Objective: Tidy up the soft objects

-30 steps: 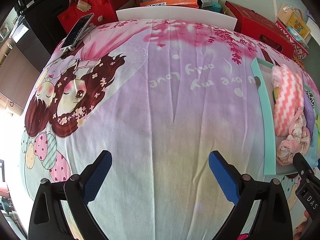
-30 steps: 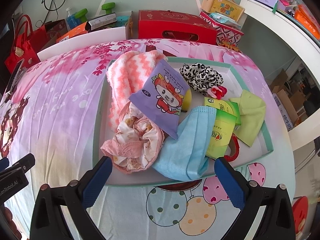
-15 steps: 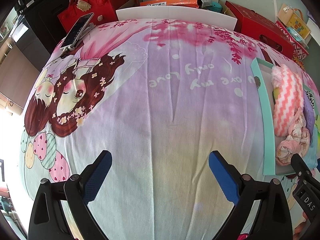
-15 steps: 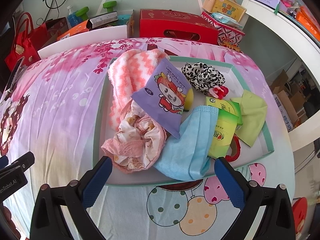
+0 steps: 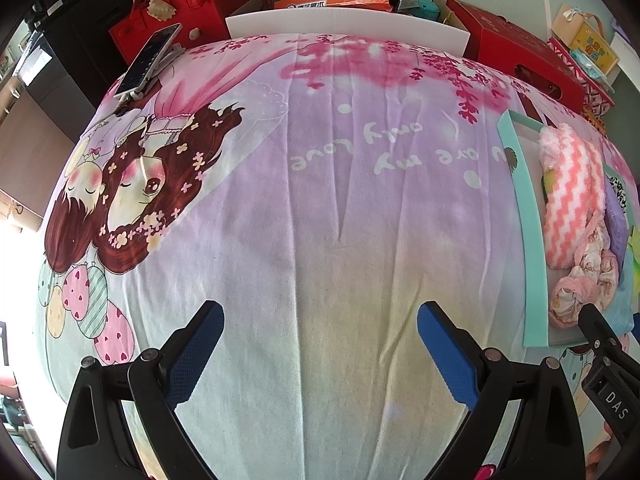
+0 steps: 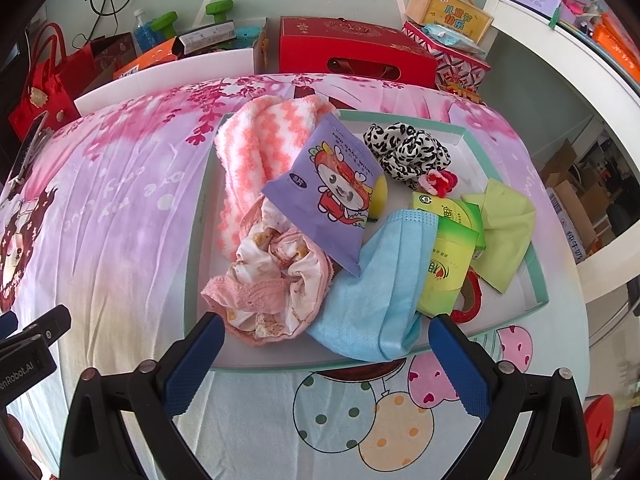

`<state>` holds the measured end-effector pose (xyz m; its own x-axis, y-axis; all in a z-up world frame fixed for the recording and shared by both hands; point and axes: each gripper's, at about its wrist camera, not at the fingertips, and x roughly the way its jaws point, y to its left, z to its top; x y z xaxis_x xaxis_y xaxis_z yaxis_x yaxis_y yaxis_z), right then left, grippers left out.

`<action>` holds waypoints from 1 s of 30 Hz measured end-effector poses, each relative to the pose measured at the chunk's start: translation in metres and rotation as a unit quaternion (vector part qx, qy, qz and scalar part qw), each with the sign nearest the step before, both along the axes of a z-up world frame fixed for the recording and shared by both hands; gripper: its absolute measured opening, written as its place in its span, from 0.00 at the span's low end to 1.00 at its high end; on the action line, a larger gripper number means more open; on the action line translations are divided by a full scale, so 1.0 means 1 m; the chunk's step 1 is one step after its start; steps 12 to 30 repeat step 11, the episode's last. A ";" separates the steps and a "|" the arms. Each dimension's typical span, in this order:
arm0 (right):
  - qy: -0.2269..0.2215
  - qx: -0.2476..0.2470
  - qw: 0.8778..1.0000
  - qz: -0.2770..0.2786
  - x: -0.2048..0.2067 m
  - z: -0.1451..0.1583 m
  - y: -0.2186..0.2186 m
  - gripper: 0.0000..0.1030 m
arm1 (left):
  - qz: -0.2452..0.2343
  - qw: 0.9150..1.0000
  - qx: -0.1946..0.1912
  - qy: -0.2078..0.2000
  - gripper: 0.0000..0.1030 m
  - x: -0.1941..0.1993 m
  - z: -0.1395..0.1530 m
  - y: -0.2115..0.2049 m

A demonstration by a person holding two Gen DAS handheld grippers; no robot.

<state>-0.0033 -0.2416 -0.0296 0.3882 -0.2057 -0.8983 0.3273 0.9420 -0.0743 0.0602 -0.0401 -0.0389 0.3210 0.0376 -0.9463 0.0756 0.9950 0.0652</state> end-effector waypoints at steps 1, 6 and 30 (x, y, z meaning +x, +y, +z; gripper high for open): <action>0.000 0.000 1.000 0.000 0.000 0.000 0.000 1.00 | -0.001 1.000 0.000 -0.001 0.95 0.000 0.000 0.000; 0.002 0.000 1.000 -0.001 0.000 -0.001 -0.001 1.00 | -0.014 1.000 -0.001 -0.012 0.95 -0.003 0.004 -0.004; 0.002 0.000 1.000 -0.001 0.000 -0.001 0.000 1.00 | -0.016 1.000 -0.001 -0.006 0.95 -0.002 0.002 -0.004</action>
